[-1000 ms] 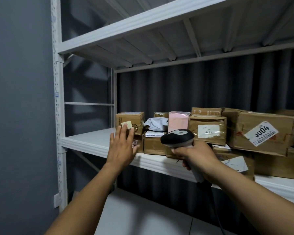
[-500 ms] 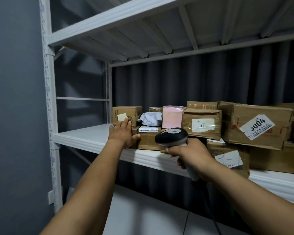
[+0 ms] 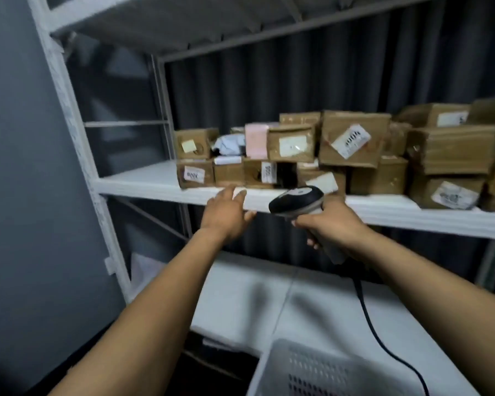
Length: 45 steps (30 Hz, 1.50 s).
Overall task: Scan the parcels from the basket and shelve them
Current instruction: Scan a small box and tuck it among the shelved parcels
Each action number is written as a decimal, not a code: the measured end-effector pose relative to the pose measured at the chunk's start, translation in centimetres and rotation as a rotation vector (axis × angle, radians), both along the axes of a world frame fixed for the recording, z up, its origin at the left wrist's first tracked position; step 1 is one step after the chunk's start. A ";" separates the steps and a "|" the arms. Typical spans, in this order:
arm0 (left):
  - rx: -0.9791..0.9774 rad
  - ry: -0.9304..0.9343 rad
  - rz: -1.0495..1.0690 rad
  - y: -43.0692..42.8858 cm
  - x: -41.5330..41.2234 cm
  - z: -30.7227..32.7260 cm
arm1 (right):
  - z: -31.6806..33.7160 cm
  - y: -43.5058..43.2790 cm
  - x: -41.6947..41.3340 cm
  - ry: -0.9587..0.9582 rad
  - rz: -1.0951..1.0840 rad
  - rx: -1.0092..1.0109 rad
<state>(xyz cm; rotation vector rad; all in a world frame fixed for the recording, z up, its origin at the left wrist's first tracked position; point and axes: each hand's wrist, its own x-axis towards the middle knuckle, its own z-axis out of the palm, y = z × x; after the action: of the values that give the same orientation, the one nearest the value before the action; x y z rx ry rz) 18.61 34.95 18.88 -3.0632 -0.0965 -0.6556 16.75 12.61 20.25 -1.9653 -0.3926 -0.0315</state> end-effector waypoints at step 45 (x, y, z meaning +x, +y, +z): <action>-0.283 0.904 -0.115 -23.5 1.4 -61.4 | -57.8 -23.1 3.1 0.822 -0.350 0.042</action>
<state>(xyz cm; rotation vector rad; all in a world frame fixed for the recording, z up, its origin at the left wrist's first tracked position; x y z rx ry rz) 19.97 11.45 -42.56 -3.2939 -0.0009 0.8343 19.81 -10.45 -37.50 -1.8042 0.4822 0.5216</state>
